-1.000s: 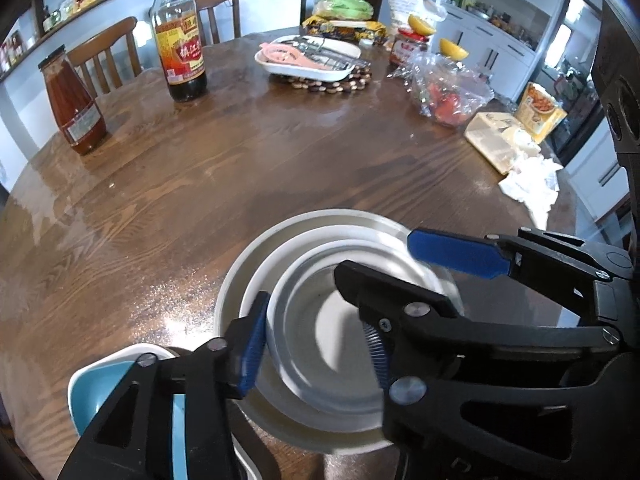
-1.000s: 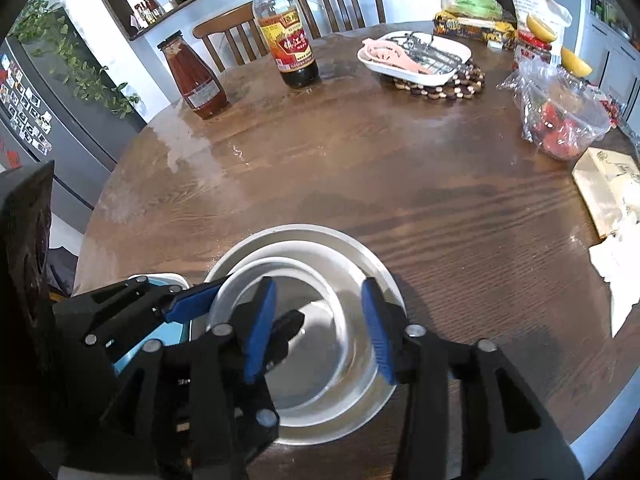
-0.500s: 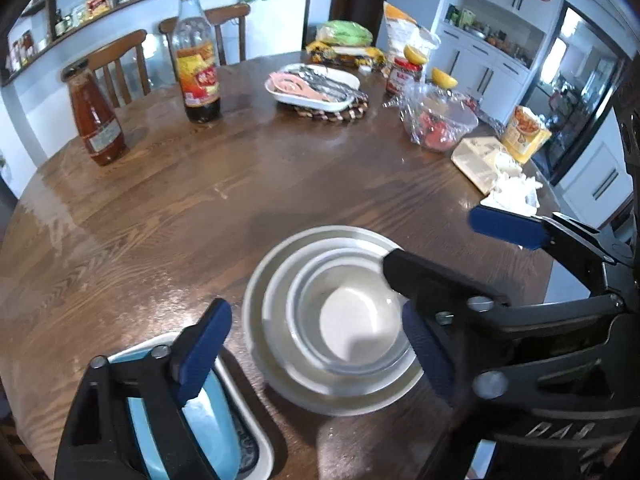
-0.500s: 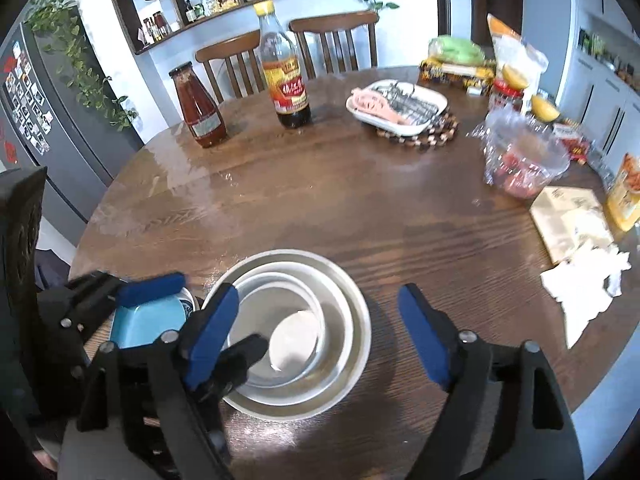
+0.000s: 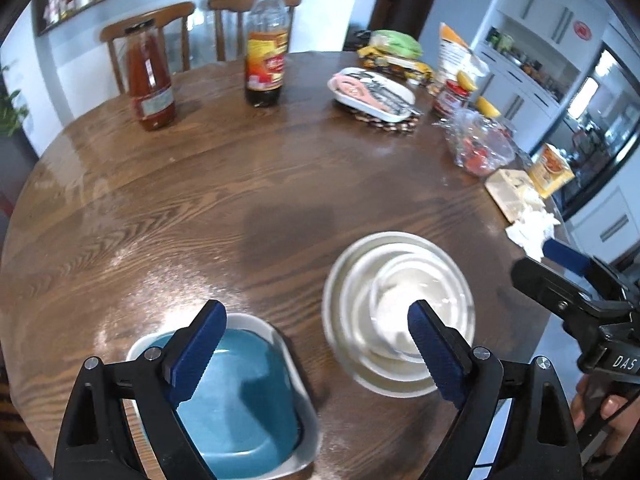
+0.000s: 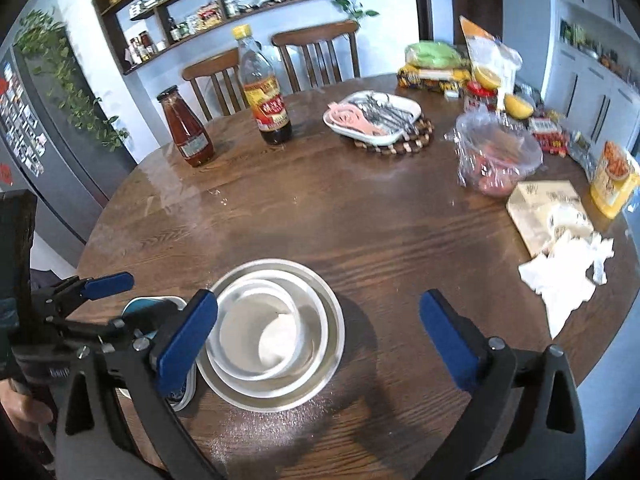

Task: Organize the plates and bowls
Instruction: 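Open both grippers and withdraw them from the bowl stack, then grasp the rim of the white bowl stack with both grippers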

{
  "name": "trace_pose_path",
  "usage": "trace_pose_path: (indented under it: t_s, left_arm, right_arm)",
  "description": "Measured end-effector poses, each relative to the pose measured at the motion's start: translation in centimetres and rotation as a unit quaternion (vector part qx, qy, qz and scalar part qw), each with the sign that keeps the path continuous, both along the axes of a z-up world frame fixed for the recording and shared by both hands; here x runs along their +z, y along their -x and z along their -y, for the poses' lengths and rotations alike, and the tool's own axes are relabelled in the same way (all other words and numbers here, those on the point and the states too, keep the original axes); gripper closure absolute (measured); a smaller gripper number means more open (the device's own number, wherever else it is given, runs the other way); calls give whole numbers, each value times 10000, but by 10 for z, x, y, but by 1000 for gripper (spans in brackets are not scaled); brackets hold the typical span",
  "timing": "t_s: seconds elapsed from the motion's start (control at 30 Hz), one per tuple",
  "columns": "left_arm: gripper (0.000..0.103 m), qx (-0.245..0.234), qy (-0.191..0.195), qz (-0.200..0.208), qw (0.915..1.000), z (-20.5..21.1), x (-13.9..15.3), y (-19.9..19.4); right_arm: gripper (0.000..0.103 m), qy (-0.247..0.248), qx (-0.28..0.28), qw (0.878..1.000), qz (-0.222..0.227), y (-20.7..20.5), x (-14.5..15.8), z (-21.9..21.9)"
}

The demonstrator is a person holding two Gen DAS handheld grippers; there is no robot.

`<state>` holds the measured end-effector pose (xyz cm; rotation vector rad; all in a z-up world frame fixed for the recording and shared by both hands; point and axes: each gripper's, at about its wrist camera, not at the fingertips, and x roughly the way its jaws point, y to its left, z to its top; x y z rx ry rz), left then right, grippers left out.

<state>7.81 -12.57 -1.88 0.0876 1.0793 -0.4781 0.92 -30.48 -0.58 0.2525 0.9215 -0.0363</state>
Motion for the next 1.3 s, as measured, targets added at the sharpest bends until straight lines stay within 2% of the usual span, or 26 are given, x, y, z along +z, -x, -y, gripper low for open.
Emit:
trace_pose_path:
  t_s: [0.2,0.33,0.5,0.63,0.83,0.9,1.0,1.07,1.3]
  left_arm:
    - [11,114,-303,-87,9994,-7,-8,-10]
    - [11,128,-531,-9,9985,-9,-11,-15]
    - [11,21,-527,-277,9982,-12,-20,-25]
    - [11,-48,-603,-360,9975,-10,-27,-32]
    - [11,-217,-795,-437,9956,-2,-36,-40]
    - [11,-266,-841,-437,9951,1,-37,-41]
    - [18,-313,-842,-529,9946,4,-41,-44]
    - [18,-339,-707,-627,9949,5,-40,-44]
    - [18,-483,-934,-635,9924,13,-44,-43]
  right_arm:
    - [1,-270,-137,9993,-213,2,-10,12]
    - [1,-511,-244,9976,-392,7,-20,24]
    - [1,-611,-290,9960,-579,8,-34,33]
    - [3,-1023,-363,9913,-743,7,-49,42]
    - [23,-1385,-352,9855,-912,7,-64,49]
    - [33,-1526,-325,9831,-961,6,-69,50]
    - [49,-1578,-315,9815,-1037,6,-74,50]
    - [51,-1670,-304,9796,-1071,6,-77,51]
    - [57,-1816,-202,9764,-1149,4,-82,51]
